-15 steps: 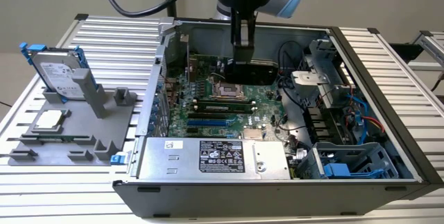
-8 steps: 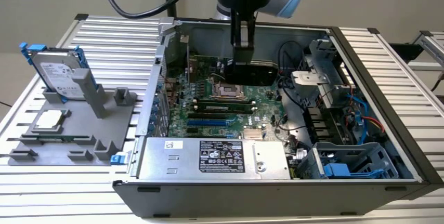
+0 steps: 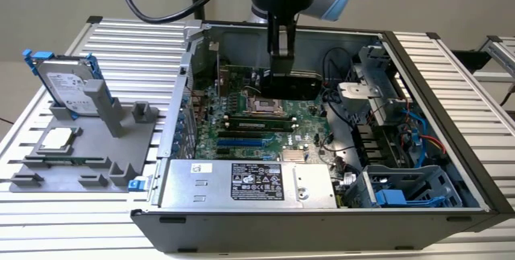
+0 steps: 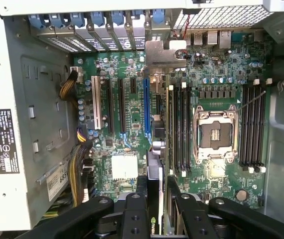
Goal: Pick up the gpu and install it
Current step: 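Insert the gpu into the slot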
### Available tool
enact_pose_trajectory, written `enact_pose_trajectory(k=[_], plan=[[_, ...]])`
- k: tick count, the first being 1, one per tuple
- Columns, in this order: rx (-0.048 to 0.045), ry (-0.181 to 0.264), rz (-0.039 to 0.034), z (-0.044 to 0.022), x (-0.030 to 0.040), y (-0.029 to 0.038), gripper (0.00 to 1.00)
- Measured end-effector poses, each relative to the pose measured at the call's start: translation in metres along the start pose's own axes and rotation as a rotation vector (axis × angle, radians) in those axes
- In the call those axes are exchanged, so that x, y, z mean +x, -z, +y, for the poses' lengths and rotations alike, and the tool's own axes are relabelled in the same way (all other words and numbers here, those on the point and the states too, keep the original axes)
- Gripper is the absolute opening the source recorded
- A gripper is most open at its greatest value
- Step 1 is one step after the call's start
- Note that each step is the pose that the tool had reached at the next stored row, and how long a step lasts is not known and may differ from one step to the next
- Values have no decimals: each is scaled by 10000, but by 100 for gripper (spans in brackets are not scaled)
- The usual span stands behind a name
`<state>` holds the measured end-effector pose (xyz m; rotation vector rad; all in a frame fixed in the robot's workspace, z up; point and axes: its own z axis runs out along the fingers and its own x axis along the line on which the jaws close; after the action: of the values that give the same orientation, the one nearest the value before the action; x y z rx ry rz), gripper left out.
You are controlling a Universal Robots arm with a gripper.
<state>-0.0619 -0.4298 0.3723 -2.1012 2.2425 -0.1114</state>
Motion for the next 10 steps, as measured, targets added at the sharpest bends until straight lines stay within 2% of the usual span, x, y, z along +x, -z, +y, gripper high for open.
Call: enact_pose_trajectory(k=[10], plan=[[0, -1, -1, 1, 0, -8, 0]])
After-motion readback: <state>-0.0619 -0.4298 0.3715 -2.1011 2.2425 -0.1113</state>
